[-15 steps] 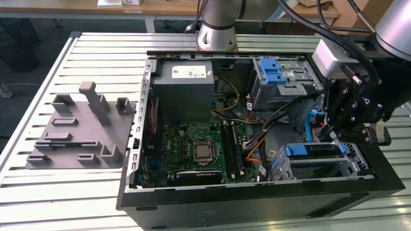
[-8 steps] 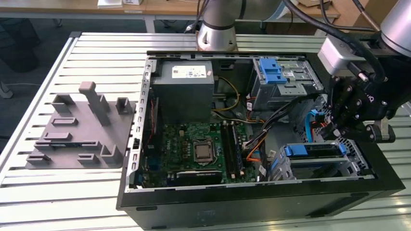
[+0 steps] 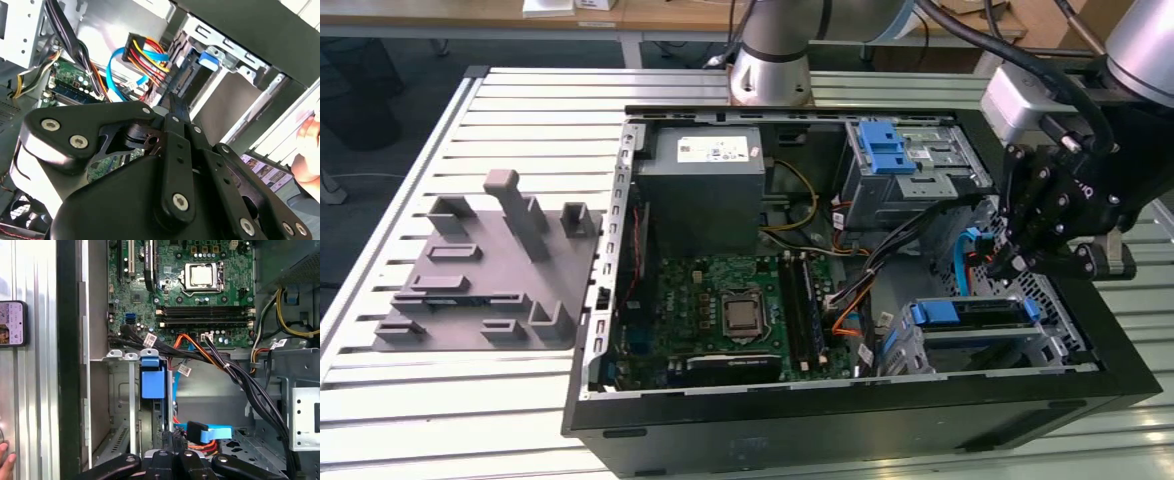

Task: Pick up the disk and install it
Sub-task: 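Insert the first disk wire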

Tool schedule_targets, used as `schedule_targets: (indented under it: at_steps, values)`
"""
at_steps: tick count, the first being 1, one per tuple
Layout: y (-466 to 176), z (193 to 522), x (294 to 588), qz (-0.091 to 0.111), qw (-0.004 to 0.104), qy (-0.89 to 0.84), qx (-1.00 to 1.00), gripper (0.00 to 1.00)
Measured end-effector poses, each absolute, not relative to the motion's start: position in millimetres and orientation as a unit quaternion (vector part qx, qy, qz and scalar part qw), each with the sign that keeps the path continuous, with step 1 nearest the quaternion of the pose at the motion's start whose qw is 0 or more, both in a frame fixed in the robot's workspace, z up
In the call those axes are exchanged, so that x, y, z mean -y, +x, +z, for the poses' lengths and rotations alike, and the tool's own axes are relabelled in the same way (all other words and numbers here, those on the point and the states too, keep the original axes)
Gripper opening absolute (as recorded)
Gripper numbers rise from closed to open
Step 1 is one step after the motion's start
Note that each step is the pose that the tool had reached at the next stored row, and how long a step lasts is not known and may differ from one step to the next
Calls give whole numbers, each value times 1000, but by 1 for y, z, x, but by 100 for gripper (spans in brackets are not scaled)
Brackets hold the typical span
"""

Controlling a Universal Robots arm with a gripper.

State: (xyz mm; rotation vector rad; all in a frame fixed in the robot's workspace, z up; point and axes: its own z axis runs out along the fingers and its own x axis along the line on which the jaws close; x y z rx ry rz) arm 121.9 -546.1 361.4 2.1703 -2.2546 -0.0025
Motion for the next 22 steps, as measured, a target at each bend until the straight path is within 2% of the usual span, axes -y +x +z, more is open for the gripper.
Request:
schedule_targets:
  at_steps: [6,7,14,15,22]
  values:
    - [126,359,541,-1,6,693,720,11]
    - [126,359,541,-1,6,693,720,17]
    - [126,357,541,8,-3,693,720,18]
    - [126,357,541,8,-4,693,720,25]
    - [124,354,541,14,-11,693,720,25]
